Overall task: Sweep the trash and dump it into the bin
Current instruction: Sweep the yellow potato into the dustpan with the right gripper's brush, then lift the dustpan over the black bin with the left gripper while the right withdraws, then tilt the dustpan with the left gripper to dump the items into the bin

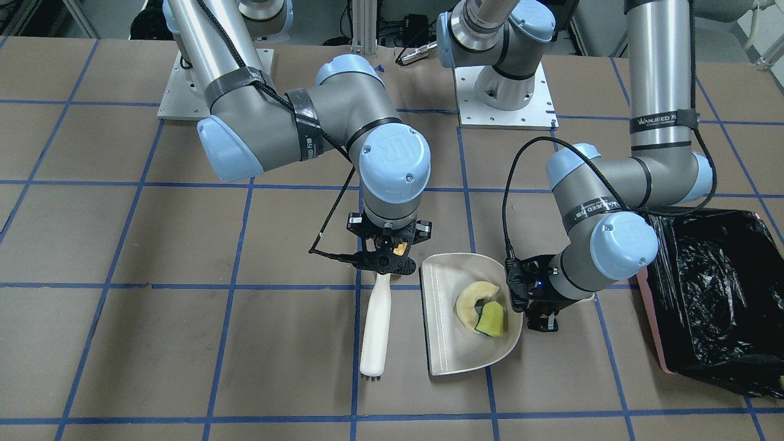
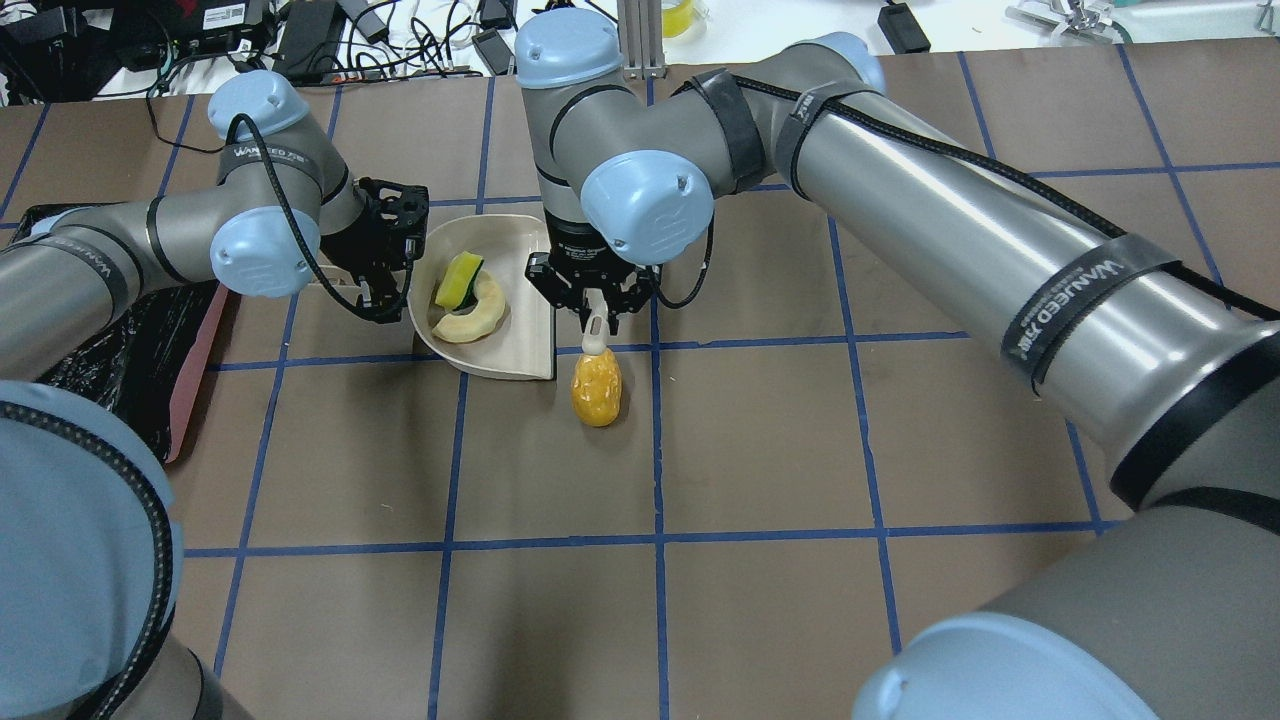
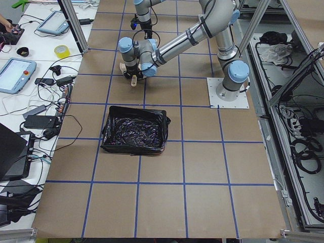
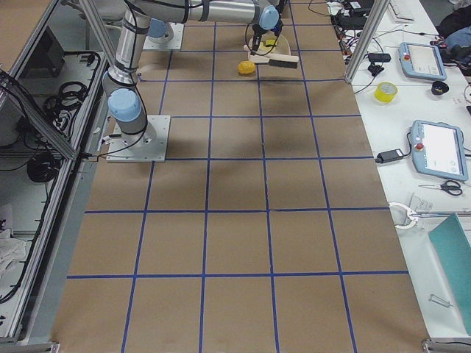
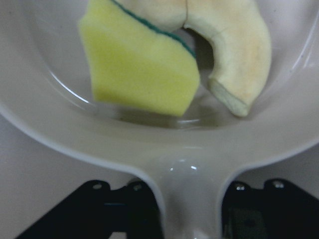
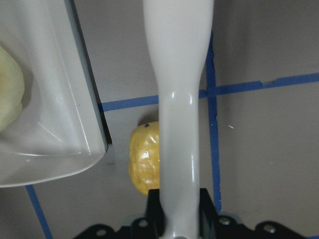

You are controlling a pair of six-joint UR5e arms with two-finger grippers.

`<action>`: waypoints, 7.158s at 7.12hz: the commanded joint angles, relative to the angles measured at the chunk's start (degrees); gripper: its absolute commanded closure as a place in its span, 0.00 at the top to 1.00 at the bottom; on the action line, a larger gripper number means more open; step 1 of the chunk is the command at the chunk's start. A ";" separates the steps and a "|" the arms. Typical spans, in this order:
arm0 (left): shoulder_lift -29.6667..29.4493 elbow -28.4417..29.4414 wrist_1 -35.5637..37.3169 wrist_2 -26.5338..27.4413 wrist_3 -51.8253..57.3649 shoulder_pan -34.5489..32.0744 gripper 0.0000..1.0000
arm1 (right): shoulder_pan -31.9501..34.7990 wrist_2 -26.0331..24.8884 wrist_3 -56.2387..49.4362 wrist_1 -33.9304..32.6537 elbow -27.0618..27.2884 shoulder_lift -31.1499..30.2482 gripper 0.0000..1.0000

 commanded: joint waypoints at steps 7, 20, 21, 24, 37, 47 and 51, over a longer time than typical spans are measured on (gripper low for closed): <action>8.27 -11.37 1.13 0.12 1.60 1.07 0.00 | 6.51 -0.21 12.23 -14.88 28.29 -14.49 0.00; 8.19 -12.78 1.48 1.61 0.20 1.07 0.00 | 12.85 4.08 25.25 -24.74 17.07 -4.84 0.00; 8.36 -12.08 1.48 1.70 0.37 1.07 0.00 | 13.12 4.27 26.39 -24.74 15.22 -3.95 0.00; 8.19 -12.07 1.48 1.61 0.20 1.07 0.00 | 13.56 4.72 27.11 -20.30 12.03 -3.49 0.00; 10.04 7.42 -23.82 -9.81 9.94 27.66 0.00 | -36.09 -14.78 -46.80 3.67 13.00 -18.11 0.00; 7.31 21.57 -23.93 12.56 9.43 45.11 0.00 | -44.80 -8.47 -50.95 -5.66 17.12 -9.65 0.00; 5.82 23.79 -16.29 38.84 10.21 32.30 0.00 | -44.89 -8.82 -51.30 -7.42 17.39 -7.90 0.00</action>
